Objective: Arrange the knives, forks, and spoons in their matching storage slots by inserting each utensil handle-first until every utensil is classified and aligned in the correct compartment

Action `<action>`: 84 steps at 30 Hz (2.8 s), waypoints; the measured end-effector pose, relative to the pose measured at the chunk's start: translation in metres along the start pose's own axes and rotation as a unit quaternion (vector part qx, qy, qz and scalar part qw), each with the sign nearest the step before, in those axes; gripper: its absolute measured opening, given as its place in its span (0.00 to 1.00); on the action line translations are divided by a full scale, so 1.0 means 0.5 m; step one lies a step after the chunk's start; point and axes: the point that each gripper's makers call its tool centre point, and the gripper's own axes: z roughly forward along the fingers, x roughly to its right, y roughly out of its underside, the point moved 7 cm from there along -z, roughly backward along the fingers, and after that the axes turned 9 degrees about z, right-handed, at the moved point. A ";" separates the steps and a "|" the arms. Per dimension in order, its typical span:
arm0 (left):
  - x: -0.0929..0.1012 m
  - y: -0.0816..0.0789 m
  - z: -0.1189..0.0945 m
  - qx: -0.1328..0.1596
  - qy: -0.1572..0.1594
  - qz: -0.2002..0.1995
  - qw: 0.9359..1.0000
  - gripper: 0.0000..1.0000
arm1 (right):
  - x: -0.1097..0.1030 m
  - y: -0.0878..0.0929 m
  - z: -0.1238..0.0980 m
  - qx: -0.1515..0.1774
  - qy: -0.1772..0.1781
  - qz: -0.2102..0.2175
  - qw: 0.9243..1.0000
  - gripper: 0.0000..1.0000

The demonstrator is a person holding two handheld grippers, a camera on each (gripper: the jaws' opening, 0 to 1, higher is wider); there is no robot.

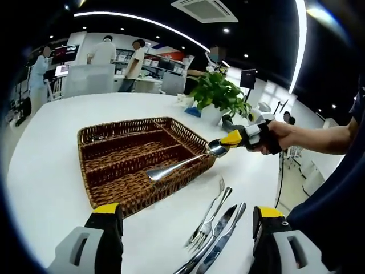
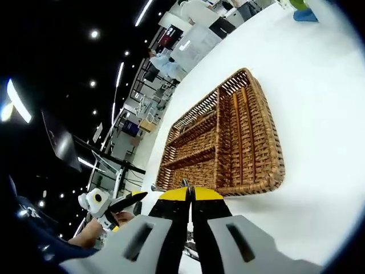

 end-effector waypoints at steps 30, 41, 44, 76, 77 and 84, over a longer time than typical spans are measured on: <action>-0.013 0.014 -0.038 -0.085 -0.015 0.009 0.996 1.00 | -0.041 -0.148 0.087 0.010 0.012 -0.039 0.999 0.00; -0.020 0.009 -0.045 -0.102 -0.032 -0.002 0.994 1.00 | -0.045 -0.197 0.139 0.008 0.017 -0.045 0.999 0.00; -0.024 0.008 -0.045 -0.099 -0.033 -0.004 0.994 1.00 | -0.047 -0.206 0.152 0.009 0.017 -0.042 0.999 0.00; -0.061 0.030 -0.044 -0.139 -0.065 -0.024 0.988 0.97 | 0.012 -0.270 0.326 0.010 0.080 -0.042 0.996 0.00; -0.062 0.030 -0.042 -0.140 -0.064 -0.025 0.988 0.97 | 0.013 -0.270 0.332 0.009 0.079 -0.041 0.996 0.00; -0.066 0.033 -0.036 -0.147 -0.060 -0.027 0.987 0.97 | 0.023 -0.257 0.355 0.001 0.102 -0.058 0.993 0.00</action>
